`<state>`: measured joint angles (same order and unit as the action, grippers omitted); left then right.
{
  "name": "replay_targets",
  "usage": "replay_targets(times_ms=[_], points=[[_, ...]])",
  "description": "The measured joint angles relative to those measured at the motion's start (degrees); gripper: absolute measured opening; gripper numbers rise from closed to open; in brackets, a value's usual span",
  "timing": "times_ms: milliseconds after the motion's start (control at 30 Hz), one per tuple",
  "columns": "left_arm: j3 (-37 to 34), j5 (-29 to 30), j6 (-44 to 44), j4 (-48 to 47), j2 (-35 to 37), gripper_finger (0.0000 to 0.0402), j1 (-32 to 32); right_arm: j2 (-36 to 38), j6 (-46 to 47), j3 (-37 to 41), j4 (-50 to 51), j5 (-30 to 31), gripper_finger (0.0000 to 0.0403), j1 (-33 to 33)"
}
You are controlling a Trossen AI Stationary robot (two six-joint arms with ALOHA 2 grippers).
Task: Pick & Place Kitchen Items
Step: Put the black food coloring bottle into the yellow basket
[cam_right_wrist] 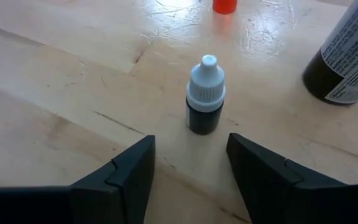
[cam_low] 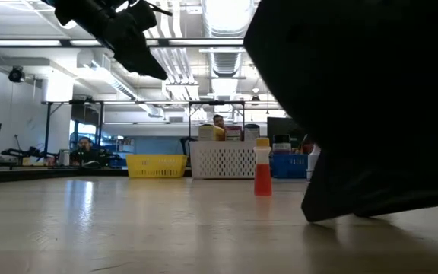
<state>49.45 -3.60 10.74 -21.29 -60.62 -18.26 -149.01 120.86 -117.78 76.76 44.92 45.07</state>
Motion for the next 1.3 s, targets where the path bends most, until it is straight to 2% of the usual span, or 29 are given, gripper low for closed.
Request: replay_targets(times_ms=[233, 400, 833, 1300], points=[[0.0, 0.0, 0.0, 0.0, 0.0, 0.0135, 0.0, 0.0, -1.9, 0.0, 0.4, 0.0, 0.0216, -1.1], [0.0, 0.0, 0.0, -0.2, 0.0, 0.0135, 0.0, 0.0, -2.3, 0.0, 0.7, -0.2, 0.0208, -1.7], [0.0, 0.0, 0.0, -0.2, 0.0, 0.0135, 0.0, 0.0, -2.3, 0.2, 1.0, 1.5, 0.0160, -3.0], [0.0, 0.0, -0.2, -0.3, 0.0, 0.0135, 0.0, -0.4, -5.5, -2.6, 1.5, 0.9, 0.0083, -3.2]])
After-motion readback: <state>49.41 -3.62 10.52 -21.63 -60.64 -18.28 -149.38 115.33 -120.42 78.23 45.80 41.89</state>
